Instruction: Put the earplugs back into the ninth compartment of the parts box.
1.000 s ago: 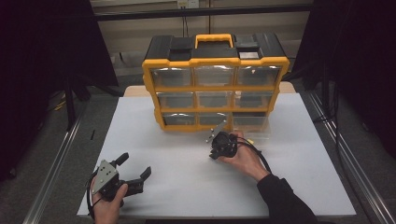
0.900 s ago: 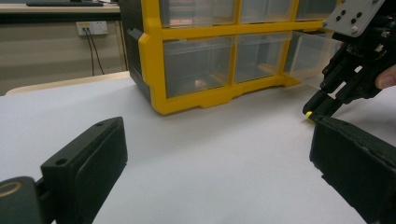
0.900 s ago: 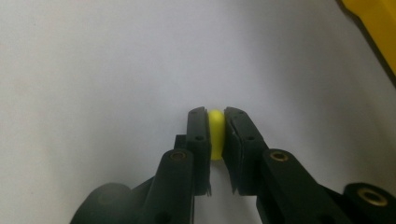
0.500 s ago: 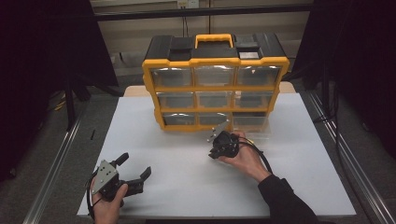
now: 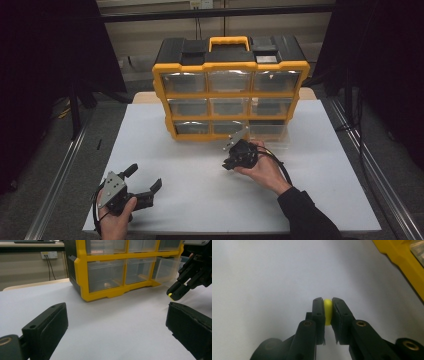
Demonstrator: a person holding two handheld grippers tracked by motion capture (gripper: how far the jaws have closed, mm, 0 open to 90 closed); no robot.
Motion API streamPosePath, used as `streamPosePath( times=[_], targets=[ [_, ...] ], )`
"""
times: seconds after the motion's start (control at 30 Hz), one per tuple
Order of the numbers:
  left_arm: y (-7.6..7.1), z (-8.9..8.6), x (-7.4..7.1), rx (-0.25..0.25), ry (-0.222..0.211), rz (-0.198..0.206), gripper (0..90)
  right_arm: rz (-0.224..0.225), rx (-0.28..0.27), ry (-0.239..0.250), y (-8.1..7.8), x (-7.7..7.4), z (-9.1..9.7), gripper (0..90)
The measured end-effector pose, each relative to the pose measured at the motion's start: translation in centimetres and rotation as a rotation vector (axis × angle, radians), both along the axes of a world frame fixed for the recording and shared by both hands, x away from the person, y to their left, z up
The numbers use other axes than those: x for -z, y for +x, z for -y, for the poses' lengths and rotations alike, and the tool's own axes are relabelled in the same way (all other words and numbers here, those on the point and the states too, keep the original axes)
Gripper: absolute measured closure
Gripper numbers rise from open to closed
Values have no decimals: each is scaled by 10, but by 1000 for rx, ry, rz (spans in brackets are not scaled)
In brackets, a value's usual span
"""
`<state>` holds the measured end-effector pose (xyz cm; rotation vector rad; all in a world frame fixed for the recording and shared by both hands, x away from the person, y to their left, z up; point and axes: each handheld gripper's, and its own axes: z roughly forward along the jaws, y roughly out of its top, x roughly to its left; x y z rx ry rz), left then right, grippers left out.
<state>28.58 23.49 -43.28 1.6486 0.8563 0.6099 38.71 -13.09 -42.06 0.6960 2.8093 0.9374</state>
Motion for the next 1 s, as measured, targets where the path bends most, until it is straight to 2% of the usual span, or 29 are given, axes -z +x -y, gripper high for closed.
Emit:
streamPosePath(
  times=[0.37, 1.0],
  targets=[
    [0, 0, 0, -1, -1, -1, 41, 5, -3, 41, -3, -7, 3, 806],
    [0, -1, 0, -4, -1, 2, 40, 58, -31, 118, -11, -25, 6, 806]
  ],
)
